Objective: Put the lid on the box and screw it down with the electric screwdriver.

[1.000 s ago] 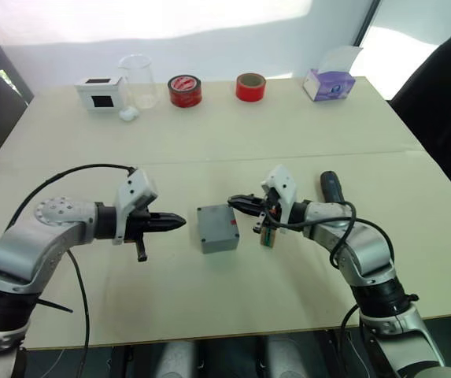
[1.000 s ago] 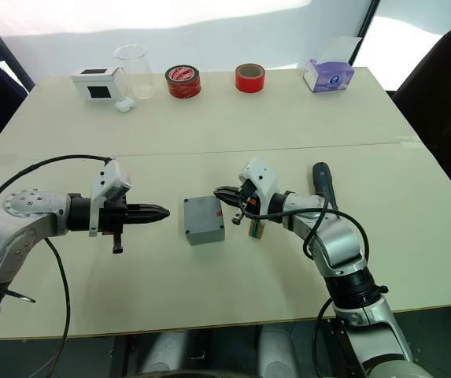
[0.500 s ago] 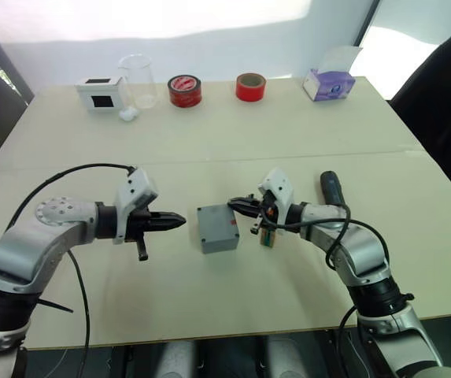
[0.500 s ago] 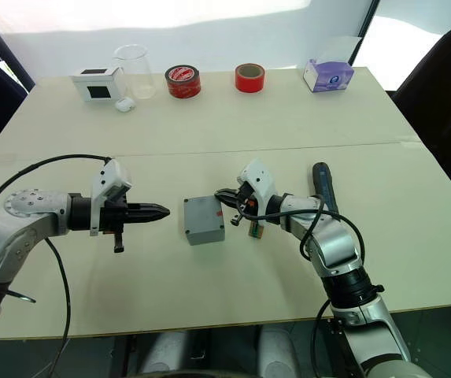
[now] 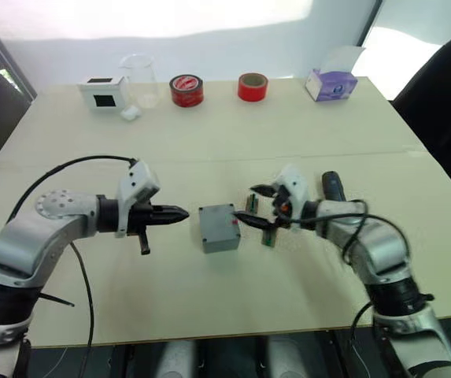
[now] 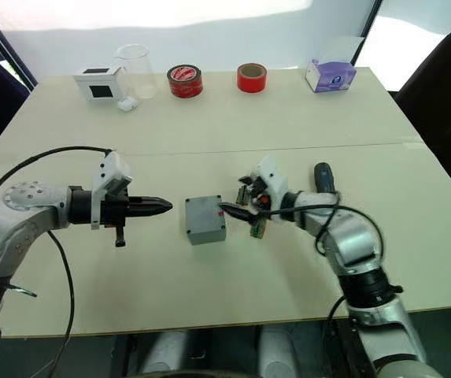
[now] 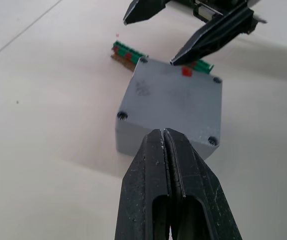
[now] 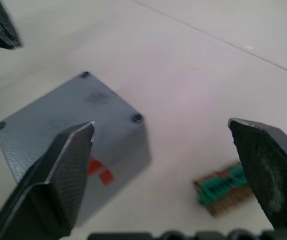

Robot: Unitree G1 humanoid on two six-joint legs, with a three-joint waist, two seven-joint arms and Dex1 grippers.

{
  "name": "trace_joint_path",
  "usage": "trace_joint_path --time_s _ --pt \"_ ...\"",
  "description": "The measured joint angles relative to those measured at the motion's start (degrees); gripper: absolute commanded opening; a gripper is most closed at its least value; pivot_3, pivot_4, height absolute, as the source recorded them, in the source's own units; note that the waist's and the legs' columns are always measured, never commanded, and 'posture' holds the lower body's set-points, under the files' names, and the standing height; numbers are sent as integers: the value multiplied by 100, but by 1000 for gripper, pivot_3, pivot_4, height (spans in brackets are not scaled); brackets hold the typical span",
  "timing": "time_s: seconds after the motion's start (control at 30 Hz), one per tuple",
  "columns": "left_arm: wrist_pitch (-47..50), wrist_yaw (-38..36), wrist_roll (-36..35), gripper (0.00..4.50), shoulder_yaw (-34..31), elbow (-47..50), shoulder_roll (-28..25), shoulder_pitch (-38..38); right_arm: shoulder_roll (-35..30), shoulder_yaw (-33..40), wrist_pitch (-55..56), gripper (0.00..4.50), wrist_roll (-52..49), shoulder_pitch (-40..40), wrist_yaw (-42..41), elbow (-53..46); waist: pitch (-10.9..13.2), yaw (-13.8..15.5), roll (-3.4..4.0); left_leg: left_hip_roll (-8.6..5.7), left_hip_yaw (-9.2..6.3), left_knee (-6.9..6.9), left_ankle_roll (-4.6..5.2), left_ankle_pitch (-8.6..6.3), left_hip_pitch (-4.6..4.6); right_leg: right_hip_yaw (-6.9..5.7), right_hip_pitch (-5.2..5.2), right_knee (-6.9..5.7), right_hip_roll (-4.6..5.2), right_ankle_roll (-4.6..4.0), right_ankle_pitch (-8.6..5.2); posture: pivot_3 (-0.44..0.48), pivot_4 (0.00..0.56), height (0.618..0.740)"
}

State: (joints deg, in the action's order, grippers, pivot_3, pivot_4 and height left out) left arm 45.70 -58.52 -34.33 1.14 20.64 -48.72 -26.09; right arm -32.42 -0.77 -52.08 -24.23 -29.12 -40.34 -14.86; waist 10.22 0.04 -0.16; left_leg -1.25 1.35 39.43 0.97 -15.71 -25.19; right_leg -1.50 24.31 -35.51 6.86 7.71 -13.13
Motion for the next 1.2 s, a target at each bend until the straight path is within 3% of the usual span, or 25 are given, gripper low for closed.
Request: trace_joint_path --time_s 0.17,0.3,0.43,0.57,1.07,1.1,1.2 --pt "-128 -314 -12 0 284 97 104 -352 -774 972 -2197 4440 -441 -1089 355 226 -1 18 0 -1 5 -10 2 -1 6 4 2 1 -8 -2 -1 0 150 740" --pt "-256 -503 -57 0 610 416 336 -464 -2358 421 -3824 4440 -558 -1823 195 1307 3 77 6 -2 8 -12 35 -20 1 5 2 15 1 -3 -1 0 150 740" --pt "-400 -571 -7 0 761 504 383 -456 -2948 -591 -4004 4440 -964 -2046 -28 2186 0 -17 2 -4 12 -12 38 -22 5 9 -1 21 0 -2 -1 0 150 740" --pt "-466 -569 10 0 862 550 404 -432 -2898 -1444 -4007 4440 -985 -2239 -35 2746 2 -93 8 -2 15 -13 37 -22 6 15 6 12 0 -2 -1 0 150 740" --pt "-369 -235 -10 0 807 880 266 48 -2269 -2370 -3693 4440 -546 -2829 -604 3808 2 -66 8 -1 13 -11 30 -17 3 15 5 13 0 -1 0 0 150 740" --pt "-361 -218 -11 0 797 881 265 65 -2269 -2417 -3649 3910 -510 -2834 -656 3830 1 -65 6 -1 12 -11 30 -17 4 15 4 13 0 -1 0 0 150 740" --pt "-343 -143 -13 0 664 880 227 118 -2264 -2644 -3441 2962 -289 -2875 -866 3918 -3 -67 0 -2 12 -10 30 -17 5 14 3 13 -1 -1 0 0 150 740"
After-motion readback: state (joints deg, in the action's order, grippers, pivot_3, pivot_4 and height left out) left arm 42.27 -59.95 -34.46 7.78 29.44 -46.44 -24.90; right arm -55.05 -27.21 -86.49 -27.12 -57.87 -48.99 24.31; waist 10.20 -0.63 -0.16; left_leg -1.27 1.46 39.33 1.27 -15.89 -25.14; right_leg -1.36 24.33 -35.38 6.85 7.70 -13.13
